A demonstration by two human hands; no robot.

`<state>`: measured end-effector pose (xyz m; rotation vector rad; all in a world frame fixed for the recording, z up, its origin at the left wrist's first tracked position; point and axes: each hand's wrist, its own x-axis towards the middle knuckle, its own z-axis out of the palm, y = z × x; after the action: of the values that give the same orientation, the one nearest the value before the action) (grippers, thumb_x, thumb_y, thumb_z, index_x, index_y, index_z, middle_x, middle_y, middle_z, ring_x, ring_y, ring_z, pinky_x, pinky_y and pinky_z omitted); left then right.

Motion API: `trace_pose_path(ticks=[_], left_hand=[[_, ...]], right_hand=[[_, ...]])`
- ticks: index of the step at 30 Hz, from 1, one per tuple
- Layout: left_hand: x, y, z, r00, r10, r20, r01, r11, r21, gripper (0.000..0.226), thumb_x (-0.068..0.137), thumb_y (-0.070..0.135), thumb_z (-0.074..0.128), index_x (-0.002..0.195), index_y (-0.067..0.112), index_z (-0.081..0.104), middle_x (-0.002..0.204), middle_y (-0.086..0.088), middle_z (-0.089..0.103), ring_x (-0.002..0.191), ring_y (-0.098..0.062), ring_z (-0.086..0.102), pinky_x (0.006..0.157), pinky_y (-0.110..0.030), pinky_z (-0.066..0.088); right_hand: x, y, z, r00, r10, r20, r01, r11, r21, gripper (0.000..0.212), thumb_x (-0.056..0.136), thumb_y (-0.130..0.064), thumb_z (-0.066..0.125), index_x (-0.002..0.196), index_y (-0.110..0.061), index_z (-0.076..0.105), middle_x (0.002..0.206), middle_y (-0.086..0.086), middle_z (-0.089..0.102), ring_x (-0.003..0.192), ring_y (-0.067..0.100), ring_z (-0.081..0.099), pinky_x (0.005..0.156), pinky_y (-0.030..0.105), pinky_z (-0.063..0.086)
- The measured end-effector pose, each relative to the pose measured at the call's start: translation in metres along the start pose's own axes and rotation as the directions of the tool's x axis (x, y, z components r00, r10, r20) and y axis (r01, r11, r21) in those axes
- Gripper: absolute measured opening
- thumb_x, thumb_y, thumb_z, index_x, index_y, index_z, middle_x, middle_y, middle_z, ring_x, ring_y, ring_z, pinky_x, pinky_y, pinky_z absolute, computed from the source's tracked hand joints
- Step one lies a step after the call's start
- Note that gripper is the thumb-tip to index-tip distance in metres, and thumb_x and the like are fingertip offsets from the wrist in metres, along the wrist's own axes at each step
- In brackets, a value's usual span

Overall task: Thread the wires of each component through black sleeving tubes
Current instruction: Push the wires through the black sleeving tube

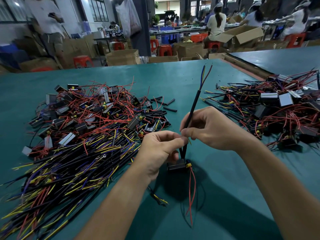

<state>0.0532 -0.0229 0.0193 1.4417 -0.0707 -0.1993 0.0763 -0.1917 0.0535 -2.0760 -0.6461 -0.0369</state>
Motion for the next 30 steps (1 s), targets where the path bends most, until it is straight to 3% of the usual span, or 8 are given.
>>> trace_pose_path(ticks=[6,10,13,15,17,21,26,30], left_hand=[[-0.002,0.002,0.000,0.999,-0.031,-0.007,0.031,0.999,0.025,0.004,0.080,0.005,0.073,0.079,0.006,0.069,0.058,0.001,0.062,0.035,-0.009,0.044,0.040,-0.015,0.038],[-0.003,0.002,0.003,0.999,0.012,-0.042,-0.011,1.000,0.021,0.002,0.079,0.003,0.073,0.078,0.004,0.071,0.061,-0.004,0.063,0.034,-0.009,0.043,0.038,-0.015,0.035],[-0.002,0.000,0.003,0.991,0.100,-0.083,-0.093,0.992,0.091,0.006,0.079,0.005,0.074,0.074,0.007,0.074,0.062,-0.008,0.066,0.034,-0.011,0.042,0.038,-0.017,0.035],[-0.001,-0.003,0.004,0.973,0.205,-0.108,-0.183,0.966,0.185,0.010,0.079,0.006,0.074,0.071,0.011,0.074,0.059,-0.006,0.065,0.035,-0.011,0.044,0.038,-0.017,0.036],[-0.001,-0.006,0.005,0.931,0.344,-0.121,-0.290,0.900,0.327,0.011,0.076,0.011,0.071,0.067,0.017,0.074,0.052,0.006,0.062,0.039,-0.009,0.048,0.041,-0.019,0.037],[0.000,-0.011,0.007,0.854,0.498,-0.149,-0.364,0.777,0.514,0.008,0.074,0.015,0.069,0.068,0.020,0.073,0.056,0.011,0.066,0.047,-0.005,0.056,0.046,-0.022,0.044],[0.000,-0.006,0.004,0.941,0.302,-0.150,-0.252,0.925,0.284,0.017,0.077,0.002,0.074,0.064,0.013,0.072,0.049,0.006,0.060,0.035,-0.009,0.046,0.040,-0.018,0.038],[-0.001,-0.001,0.003,0.983,0.151,-0.099,-0.137,0.981,0.136,0.010,0.077,-0.001,0.075,0.071,0.006,0.073,0.047,0.001,0.056,0.034,-0.012,0.042,0.038,-0.016,0.036]], right_hand=[[-0.001,0.000,-0.001,1.000,-0.018,0.007,0.018,0.999,0.029,0.011,0.086,-0.007,0.070,0.078,-0.015,0.069,0.066,0.009,0.068,0.056,0.013,0.051,0.053,0.029,0.039],[0.000,0.000,0.001,0.998,-0.054,-0.017,0.055,0.998,0.032,0.010,0.084,-0.009,0.073,0.078,-0.016,0.071,0.066,0.005,0.069,0.057,0.026,0.055,0.054,0.042,0.043],[0.001,0.000,0.000,0.998,-0.063,-0.016,0.063,0.998,0.024,0.009,0.084,-0.014,0.073,0.077,-0.019,0.071,0.065,0.005,0.068,0.057,0.029,0.054,0.053,0.042,0.042],[0.000,0.001,-0.001,0.997,-0.070,-0.021,0.070,0.998,0.002,0.011,0.086,-0.014,0.072,0.076,-0.019,0.071,0.060,0.002,0.063,0.052,0.021,0.047,0.048,0.031,0.036],[0.000,0.001,-0.002,0.997,-0.078,-0.021,0.078,0.997,-0.023,0.013,0.086,-0.012,0.071,0.075,-0.018,0.070,0.055,-0.004,0.057,0.049,0.006,0.042,0.047,0.020,0.033],[-0.001,-0.002,-0.001,0.998,-0.062,-0.010,0.062,0.998,-0.011,0.013,0.087,-0.010,0.070,0.076,-0.017,0.070,0.054,-0.005,0.056,0.049,0.005,0.043,0.047,0.018,0.034],[-0.001,-0.002,-0.003,0.999,-0.032,-0.034,0.032,0.999,-0.004,0.009,0.087,-0.011,0.071,0.079,-0.017,0.072,0.064,0.008,0.065,0.058,0.028,0.053,0.052,0.037,0.042],[0.000,0.000,-0.003,0.999,-0.021,-0.032,0.022,1.000,0.004,0.008,0.087,-0.007,0.070,0.082,-0.014,0.071,0.068,0.010,0.067,0.061,0.031,0.057,0.057,0.041,0.046]])
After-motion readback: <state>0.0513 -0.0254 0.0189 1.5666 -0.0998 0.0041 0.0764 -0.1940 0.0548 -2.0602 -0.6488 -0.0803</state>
